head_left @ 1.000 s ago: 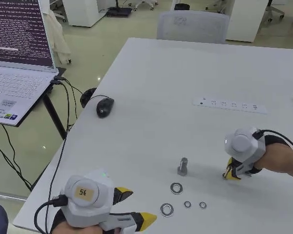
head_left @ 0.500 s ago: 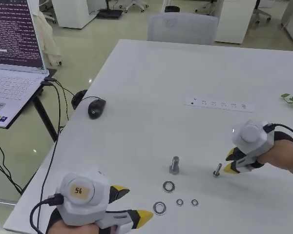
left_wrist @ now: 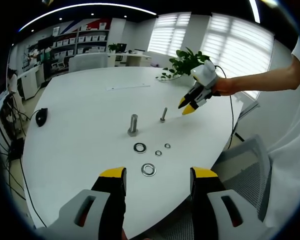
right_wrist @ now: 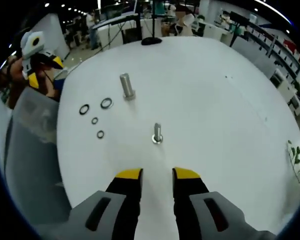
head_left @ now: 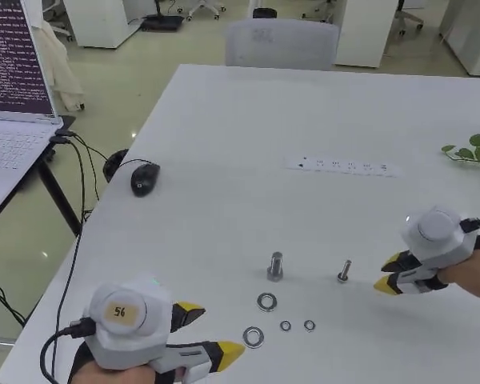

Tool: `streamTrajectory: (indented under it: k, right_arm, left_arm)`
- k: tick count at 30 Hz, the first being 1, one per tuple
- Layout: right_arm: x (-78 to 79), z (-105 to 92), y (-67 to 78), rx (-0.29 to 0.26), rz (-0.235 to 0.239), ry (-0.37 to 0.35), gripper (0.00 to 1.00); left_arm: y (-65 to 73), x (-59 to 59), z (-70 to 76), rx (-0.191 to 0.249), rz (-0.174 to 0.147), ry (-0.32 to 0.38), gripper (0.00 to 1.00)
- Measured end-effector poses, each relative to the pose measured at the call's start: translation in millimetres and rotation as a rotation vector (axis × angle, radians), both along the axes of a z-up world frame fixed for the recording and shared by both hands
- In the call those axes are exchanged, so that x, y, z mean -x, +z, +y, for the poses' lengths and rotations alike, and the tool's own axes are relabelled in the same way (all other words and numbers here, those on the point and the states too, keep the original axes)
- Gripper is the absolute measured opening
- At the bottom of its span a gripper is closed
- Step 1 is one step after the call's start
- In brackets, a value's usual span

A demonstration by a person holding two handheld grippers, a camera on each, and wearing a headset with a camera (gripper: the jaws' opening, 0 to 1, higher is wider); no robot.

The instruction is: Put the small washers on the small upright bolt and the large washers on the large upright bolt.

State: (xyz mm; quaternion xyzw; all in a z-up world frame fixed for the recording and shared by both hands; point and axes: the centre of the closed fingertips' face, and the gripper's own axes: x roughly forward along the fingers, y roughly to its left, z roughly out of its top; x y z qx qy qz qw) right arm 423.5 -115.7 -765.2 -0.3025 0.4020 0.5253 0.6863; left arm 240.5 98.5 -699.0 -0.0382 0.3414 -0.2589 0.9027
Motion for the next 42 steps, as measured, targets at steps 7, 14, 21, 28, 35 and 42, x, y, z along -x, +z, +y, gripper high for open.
streamTrajectory:
  k: [7,14,21,28,35,42]
  right_arm:
    - [22.9,3.4,-26.6,0.004,0.040,0.019,0.24]
    - [56.1,25.2,-42.8,0.020,0.061,0.128,0.24]
    - [72.7,50.9,-45.9,0.017,0.049,0.201,0.23]
    - [80.5,75.6,-47.6,0.009,0.049,0.251,0.23]
    - [86.2,95.2,-49.7,0.006,0.047,0.285,0.23]
    - [87.6,96.8,-59.5,0.049,0.020,0.337,0.23]
  left_arm:
    - [0.2,-0.4,-5.1,0.000,0.002,-0.015,0.50]
    - [1.4,0.2,-4.8,-0.002,0.001,-0.015,0.50]
    - [1.4,0.8,-3.6,-0.004,0.001,-0.012,0.50]
    - [3.1,0.1,-5.9,-0.001,-0.003,-0.016,0.50]
    - [4.2,-0.6,-7.5,0.008,-0.006,-0.013,0.50]
    - [2.6,1.8,-6.2,0.005,-0.003,-0.010,0.51]
